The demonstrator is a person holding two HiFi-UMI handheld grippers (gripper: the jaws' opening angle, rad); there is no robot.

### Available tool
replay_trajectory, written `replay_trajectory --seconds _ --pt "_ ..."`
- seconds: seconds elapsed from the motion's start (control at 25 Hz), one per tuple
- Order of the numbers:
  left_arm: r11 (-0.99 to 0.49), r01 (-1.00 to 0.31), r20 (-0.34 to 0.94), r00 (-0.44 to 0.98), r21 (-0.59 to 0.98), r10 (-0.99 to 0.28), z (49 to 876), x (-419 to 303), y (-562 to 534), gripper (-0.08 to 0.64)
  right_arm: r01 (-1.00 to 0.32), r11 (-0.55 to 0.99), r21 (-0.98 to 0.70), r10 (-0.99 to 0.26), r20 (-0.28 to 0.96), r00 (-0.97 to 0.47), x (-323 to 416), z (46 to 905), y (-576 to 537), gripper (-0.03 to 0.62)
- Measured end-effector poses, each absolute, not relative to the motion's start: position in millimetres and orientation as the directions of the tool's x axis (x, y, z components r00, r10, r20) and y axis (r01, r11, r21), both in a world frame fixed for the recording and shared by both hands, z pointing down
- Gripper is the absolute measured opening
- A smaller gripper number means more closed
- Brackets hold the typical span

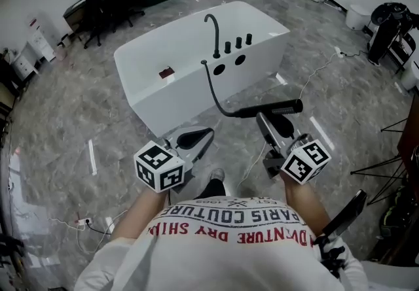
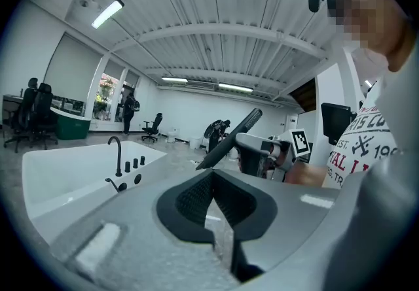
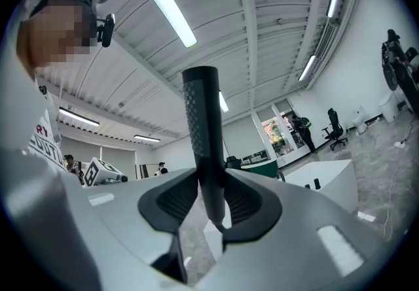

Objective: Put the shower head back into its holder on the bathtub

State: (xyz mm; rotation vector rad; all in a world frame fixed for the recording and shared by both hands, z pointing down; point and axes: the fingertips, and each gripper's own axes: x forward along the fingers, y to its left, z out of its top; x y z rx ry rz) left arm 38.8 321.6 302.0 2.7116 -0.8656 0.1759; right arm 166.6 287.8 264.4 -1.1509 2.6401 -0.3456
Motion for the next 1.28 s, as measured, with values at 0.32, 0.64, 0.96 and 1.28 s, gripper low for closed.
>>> replay_trajectory --seconds 0.32,0.64,0.96,1.28 --pt "-0.777 -0.571 0.203 0.821 0.264 -0.534 315.1 30.2 279.0 0.003 -0.684 0.663 -0.303 -0.742 -0.153 -0.652 164.4 250.7 239.7 0.123" --pt "-0.762 -0.568 0.232 0.823 0.312 -0.518 340.0 0.6 171.8 0.003 -0.641 0.668 -0.377 -0.728 -0.153 -0.668 139.5 262.2 138.2 0.121" --pt "-0.809 -0.501 0.278 0.861 0.307 -0.427 377.5 -10.8 54.8 0.003 -0.61 0.673 -0.418 -0.718 -0.172 -0.675 135.5 250.4 21.5 0.121" --pt "-0.813 -0.472 0.332 0.869 0.341 -0.366 412.4 -24.2 -22.2 0.041 -0.588 0.702 -0.402 -0.704 -0.265 -0.659 133.0 206.2 -53.8 0.121"
